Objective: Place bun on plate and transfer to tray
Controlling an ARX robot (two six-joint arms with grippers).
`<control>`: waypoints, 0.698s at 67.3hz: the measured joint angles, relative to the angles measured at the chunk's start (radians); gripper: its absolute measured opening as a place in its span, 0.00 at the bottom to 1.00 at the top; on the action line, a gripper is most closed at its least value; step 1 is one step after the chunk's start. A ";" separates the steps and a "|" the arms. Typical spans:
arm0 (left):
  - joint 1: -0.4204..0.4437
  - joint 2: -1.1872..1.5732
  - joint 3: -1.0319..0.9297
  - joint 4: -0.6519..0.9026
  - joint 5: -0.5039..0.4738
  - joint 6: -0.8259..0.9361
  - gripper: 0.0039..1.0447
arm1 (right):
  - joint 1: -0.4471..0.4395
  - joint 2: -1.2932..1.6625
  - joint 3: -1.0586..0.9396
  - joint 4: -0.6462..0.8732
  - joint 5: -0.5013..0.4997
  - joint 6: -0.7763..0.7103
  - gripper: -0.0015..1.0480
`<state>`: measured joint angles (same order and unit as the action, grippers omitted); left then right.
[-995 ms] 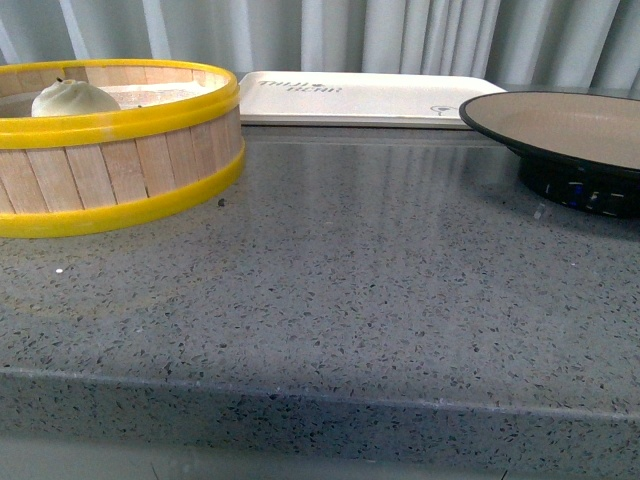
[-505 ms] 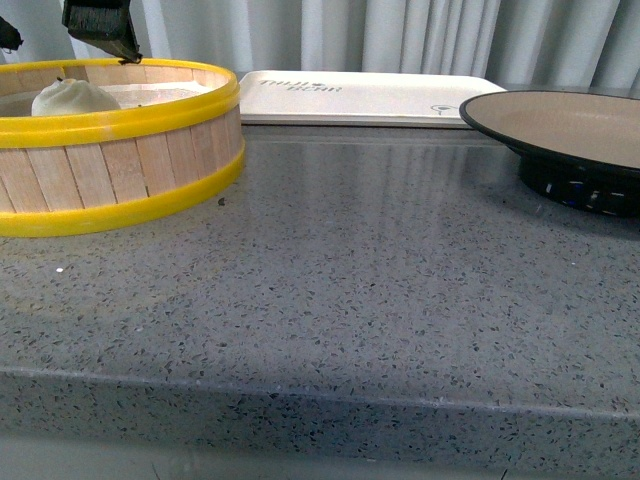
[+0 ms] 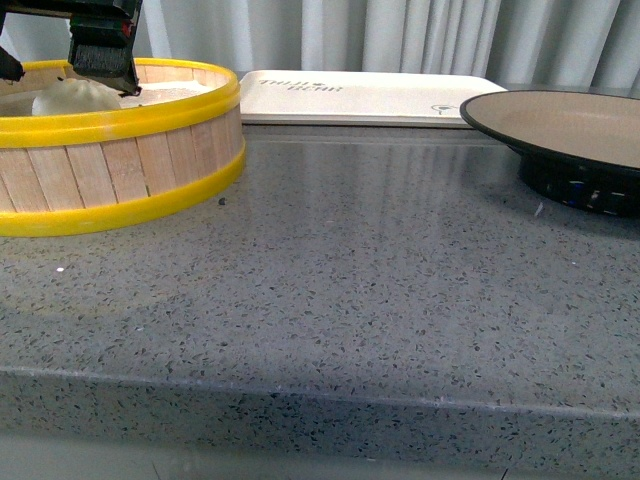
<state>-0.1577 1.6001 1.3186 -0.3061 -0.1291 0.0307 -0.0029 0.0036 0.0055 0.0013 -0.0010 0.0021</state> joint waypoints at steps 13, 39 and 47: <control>-0.001 0.013 -0.006 0.008 -0.003 0.004 0.94 | 0.000 0.000 0.000 0.000 0.000 0.000 0.92; -0.007 0.030 -0.007 0.020 -0.007 0.013 0.46 | 0.000 0.000 0.000 0.000 0.000 0.000 0.92; -0.008 0.030 -0.007 0.025 -0.010 0.019 0.29 | 0.000 0.000 0.000 0.000 0.000 0.000 0.92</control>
<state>-0.1658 1.6302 1.3117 -0.2813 -0.1390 0.0502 -0.0029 0.0036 0.0055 0.0013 -0.0010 0.0021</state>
